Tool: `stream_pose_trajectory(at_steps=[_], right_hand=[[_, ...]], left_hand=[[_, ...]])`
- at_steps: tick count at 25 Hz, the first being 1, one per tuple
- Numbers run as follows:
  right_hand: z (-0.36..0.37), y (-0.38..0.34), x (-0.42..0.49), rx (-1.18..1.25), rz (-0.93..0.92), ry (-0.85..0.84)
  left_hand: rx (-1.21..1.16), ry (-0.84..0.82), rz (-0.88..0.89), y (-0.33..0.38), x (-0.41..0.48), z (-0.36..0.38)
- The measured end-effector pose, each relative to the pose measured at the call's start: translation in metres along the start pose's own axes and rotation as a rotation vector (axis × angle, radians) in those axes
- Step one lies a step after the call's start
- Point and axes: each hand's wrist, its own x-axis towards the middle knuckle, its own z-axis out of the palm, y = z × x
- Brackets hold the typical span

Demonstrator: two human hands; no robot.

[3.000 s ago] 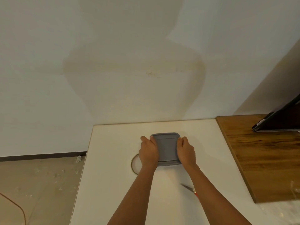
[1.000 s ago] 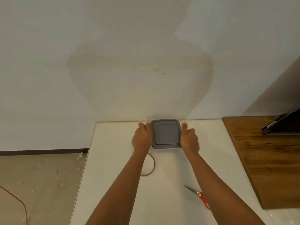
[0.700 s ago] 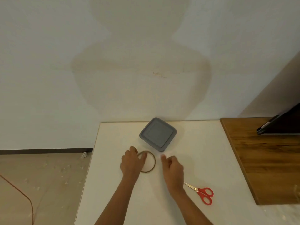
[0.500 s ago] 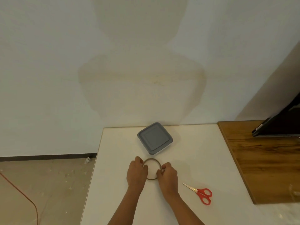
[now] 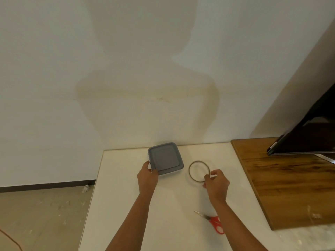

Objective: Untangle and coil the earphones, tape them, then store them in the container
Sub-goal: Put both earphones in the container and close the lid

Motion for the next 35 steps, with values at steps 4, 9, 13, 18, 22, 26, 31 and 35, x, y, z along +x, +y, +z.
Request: stream_pose_trajectory(at_steps=[4,9,13,18,22,26,31,35], right_hand=[[0.006,-0.005,0.029,-0.009,0.008,0.009],[0.023,-0.006,0.053,-0.022,0.024,-0.012],[0.034,-0.006,0.057,-0.004,0.026,-0.027],[0.029,-0.003,0.051,0.015,0.008,-0.021],[0.003,0.01,0.019,-0.195,-0.114,0.015],[-0.027,0.031,-0.021,-0.428,-0.177,-0.135],[-0.053,0.077,-0.069,-0.805,-0.607,-0.233],[-0.054,0.099,-0.069,-0.717,-0.628,-0.161]], left_hand=[[0.066,-0.005,0.096,-0.003,0.005,-0.005],[0.058,0.007,0.132,-0.007,0.006,-0.001],[0.037,0.006,0.126,-0.008,0.006,0.003],[0.101,0.022,0.125,-0.005,0.0,0.001],[0.088,-0.001,0.045,-0.011,-0.022,0.003],[0.157,-0.116,0.001,-0.015,-0.052,0.015],[0.255,-0.253,-0.026,-0.024,-0.082,0.029],[0.282,-0.255,0.012,-0.019,-0.085,0.03]])
